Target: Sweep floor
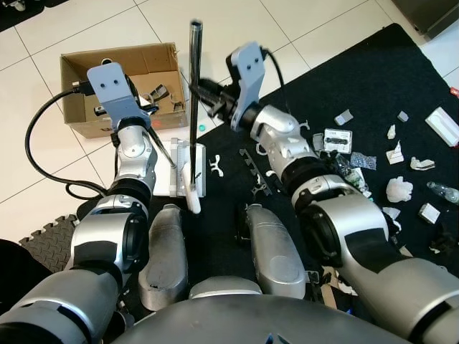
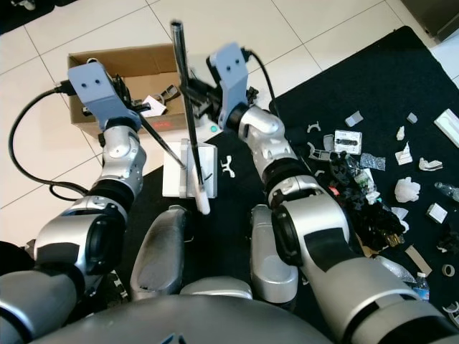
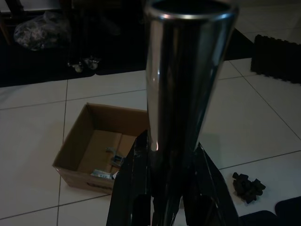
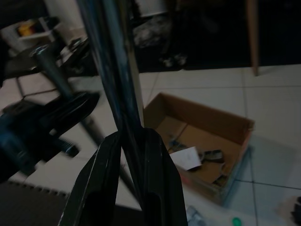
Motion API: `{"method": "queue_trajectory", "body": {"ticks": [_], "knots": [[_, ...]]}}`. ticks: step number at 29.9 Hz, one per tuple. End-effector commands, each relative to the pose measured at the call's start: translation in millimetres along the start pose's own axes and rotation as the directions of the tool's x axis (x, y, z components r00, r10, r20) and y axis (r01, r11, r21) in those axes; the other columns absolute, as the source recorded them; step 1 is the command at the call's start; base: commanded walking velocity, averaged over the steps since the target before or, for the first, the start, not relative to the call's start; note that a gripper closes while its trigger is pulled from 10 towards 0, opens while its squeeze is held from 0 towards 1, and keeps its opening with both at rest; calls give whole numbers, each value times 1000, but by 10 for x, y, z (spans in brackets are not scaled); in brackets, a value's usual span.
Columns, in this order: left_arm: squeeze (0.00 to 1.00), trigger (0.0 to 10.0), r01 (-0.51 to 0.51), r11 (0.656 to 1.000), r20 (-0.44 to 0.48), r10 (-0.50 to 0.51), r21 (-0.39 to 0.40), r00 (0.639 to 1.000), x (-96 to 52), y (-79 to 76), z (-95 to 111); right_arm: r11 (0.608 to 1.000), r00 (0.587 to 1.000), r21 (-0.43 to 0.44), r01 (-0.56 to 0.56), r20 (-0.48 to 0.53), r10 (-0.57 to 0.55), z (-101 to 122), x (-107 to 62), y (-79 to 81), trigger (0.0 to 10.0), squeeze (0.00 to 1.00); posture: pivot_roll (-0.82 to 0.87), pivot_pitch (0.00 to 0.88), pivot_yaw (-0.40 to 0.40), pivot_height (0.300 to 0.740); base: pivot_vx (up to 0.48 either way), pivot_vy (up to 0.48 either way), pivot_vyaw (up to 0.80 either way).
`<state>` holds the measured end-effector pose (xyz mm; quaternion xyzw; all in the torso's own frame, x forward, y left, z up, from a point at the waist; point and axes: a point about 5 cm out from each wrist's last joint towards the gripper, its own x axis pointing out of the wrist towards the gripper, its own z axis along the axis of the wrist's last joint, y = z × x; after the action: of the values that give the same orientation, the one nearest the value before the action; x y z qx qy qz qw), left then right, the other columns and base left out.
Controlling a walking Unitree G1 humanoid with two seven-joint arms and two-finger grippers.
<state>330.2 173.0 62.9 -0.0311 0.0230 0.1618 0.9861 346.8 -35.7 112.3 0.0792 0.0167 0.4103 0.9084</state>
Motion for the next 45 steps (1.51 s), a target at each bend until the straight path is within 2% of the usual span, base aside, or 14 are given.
{"method": "queue_trajectory", "body": {"ticks": [1, 2, 3, 4, 5, 7, 10, 15, 20, 27, 32, 45], "knots": [[0, 10000, -15, 999, -146, 19, 32, 989, -155, 57, -312, 1000, 997, 7, -11, 80, 11, 168, 141, 95, 10000, 0, -31, 214, -45, 740, 0, 0, 0], [0, 10000, -11, 999, -147, 16, 33, 989, -156, 51, -312, 998, 995, 11, 61, 73, -61, 160, 30, -75, 10000, 0, -32, 217, -37, 740, 0, 0, 0], [0, 10000, -11, 999, -147, 16, 33, 989, -156, 51, -312, 998, 995, 11, 61, 73, -61, 160, 30, -75, 10000, 0, -32, 217, -37, 740, 0, 0, 0], [0, 10000, -6, 999, -147, 11, 35, 989, -150, 45, -307, 984, 982, 15, 178, 61, -178, 147, -164, -335, 10000, 0, -33, 218, -32, 740, 0, 0, 0], [0, 10000, -6, 999, -147, 11, 35, 989, -150, 45, -307, 984, 982, 15, 178, 61, -178, 147, -164, -335, 10000, 0, -33, 218, -32, 740, 0, 0, 0], [0, 10000, -3, 999, -146, 8, 36, 989, -144, 43, -301, 972, 970, 10, 237, 51, -237, 136, -263, -452, 10000, 0, -32, 219, -30, 740, 0, 0, 0], [0, 10000, -3, 999, -146, 8, 36, 989, -144, 43, -301, 972, 970, 10, 237, 51, -237, 136, -263, -452, 10000, 0, -32, 219, -30, 740, 0, 0, 0], [0, 10000, 0, 999, -143, 6, 40, 990, -140, 51, -297, 949, 949, -6, 314, 11, -314, 42, -427, -585, 10000, 0, -26, 220, -27, 740, 0, 0, 0], [0, 10000, -2, 999, -145, 8, 43, 989, -142, 64, -303, 945, 944, -19, 326, -36, -327, -92, -519, -594, 10000, 0, -24, 217, -27, 740, 0, 0, 0], [0, 10000, -2, 999, -144, 9, 45, 990, -142, 74, -303, 944, 943, -12, 330, -51, -330, -162, -591, -604, 10000, 0, -25, 214, -27, 740, 0, 0, 0], [0, 10000, 1, 999, -144, 5, 45, 990, -137, 68, -298, 930, 928, -16, 366, -74, -366, -227, -724, -675, 10000, 0, -30, 206, -26, 740, 0, 0, 0], [0, 10000, 5, 999, -142, 1, 44, 990, -132, 58, -290, 912, 906, -22, 409, -111, -408, -340, -940, -759, 10000, 0, -30, 197, -27, 740, 0, 0, 0]]}}
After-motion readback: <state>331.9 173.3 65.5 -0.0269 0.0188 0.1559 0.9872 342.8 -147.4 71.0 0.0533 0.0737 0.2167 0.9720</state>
